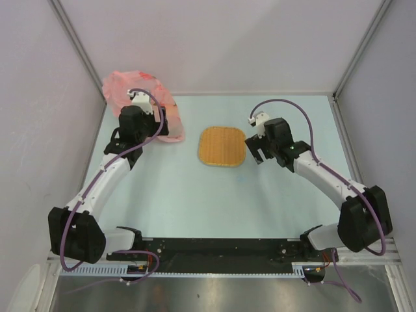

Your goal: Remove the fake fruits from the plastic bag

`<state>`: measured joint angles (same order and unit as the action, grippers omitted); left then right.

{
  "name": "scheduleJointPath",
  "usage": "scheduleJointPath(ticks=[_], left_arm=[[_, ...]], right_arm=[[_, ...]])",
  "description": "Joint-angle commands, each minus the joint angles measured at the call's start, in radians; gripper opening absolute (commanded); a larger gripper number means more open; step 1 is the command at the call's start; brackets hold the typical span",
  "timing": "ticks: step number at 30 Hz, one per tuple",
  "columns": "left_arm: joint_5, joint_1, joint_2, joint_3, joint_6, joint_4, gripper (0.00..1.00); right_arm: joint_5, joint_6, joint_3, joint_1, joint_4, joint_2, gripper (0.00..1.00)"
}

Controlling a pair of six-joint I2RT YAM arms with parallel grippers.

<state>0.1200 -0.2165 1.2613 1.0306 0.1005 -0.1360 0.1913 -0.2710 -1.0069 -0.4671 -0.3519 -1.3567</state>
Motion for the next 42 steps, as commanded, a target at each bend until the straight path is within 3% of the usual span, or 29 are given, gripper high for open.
scheduleJointPath(ticks=[1, 5, 10, 21, 27, 37, 42], left_arm=[[-0.075, -0.003, -0.019, 0.022, -0.016, -0.014, 1.0], [-0.19, -0.003, -0.031, 0.028, -0.082, -0.048, 1.0], [-0.227, -0.003, -0.072, 0.039, -0.154, -0.105, 1.0], [-0.249, -0.003, -0.083, 0.082, -0.222, -0.217, 1.0], [-0.244, -0.004, -0.109, 0.068, -0.242, -0.244, 1.0], [-0.203, -0.003, -0.112, 0.092, -0.303, -0.274, 1.0], [-0.201, -0.003, -0.126, 0.088, -0.314, -0.281, 1.0]], right_arm=[[-0.107, 0.036, -0.122, -0.007, 0.014, -0.082, 1.0], [-0.159, 0.182, -0.225, 0.043, 0.019, -0.214, 0.94], [-0.456, 0.481, -0.315, 0.191, -0.01, -0.386, 0.82], [-0.774, 0.524, -0.351, 0.271, 0.06, -0.593, 0.69], [-0.796, 0.584, -0.366, 0.297, 0.09, -0.691, 0.65], [-0.894, 0.619, -0.384, 0.297, 0.14, -0.78, 0.41], [-0.918, 0.624, -0.384, 0.282, 0.148, -0.799, 0.36]])
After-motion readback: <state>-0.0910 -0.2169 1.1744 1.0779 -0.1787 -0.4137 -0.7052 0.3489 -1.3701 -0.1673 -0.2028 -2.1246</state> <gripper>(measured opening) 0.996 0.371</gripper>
